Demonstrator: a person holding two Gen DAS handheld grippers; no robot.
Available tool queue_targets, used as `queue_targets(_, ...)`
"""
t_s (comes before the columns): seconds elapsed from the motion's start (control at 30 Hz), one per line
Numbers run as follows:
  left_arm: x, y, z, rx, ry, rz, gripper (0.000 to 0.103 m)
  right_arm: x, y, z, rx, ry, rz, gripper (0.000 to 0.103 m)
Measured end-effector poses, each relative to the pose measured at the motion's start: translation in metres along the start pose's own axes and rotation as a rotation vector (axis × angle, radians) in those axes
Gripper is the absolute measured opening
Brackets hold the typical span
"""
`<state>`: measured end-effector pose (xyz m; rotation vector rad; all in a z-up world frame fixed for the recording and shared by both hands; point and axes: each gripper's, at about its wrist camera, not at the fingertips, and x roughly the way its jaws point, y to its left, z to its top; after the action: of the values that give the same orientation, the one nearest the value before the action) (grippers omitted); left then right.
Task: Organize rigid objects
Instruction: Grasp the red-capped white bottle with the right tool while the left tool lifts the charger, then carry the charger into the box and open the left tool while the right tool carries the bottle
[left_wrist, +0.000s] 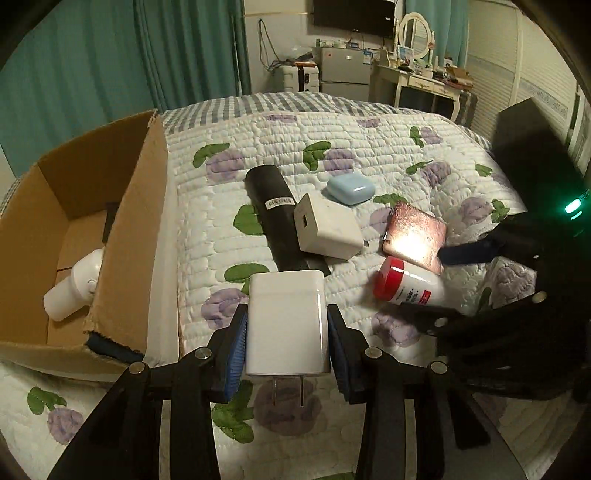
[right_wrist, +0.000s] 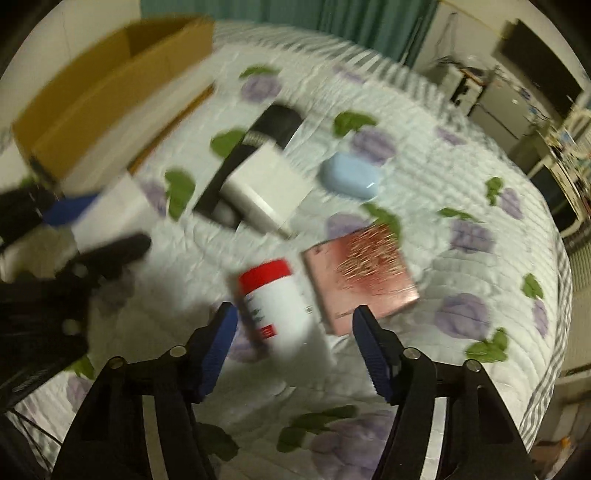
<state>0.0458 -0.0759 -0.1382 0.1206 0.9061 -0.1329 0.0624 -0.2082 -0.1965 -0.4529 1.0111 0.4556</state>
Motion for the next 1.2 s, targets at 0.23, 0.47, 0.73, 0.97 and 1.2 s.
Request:
queue_targets(0.23,0.002,-0.001,-0.007,-0.007,0.023,0.001,0.041,0.019,-0.002,-0.002,0.01,0.073,-0.005,0.048)
queue_targets(0.47,-0.01,-0.002,-0.006,0.001,0.003,-0.004,0.041,-0.001,-0.001,-0.007,0.018,0.008,-0.047,0.041)
queue_targets(0.73,-0.037,-0.004,0.001,0.007,-0.042,-0.026,0.041,-0.049,-0.003,-0.006,0.079,-0.112,-0.113,0.037)
queue_targets(0.97,-0.077,0.0,0.017,0.013,-0.124,-0.051,0.041,-0.095,-0.003,-0.002,0.13,-0.181,-0.166,0.037)
queue_targets(1.2,-0.128,0.024,0.037,-0.003,-0.222,-0.055,0.041,-0.156,0.018,0.009,0.123,-0.272,-0.211,0.037)
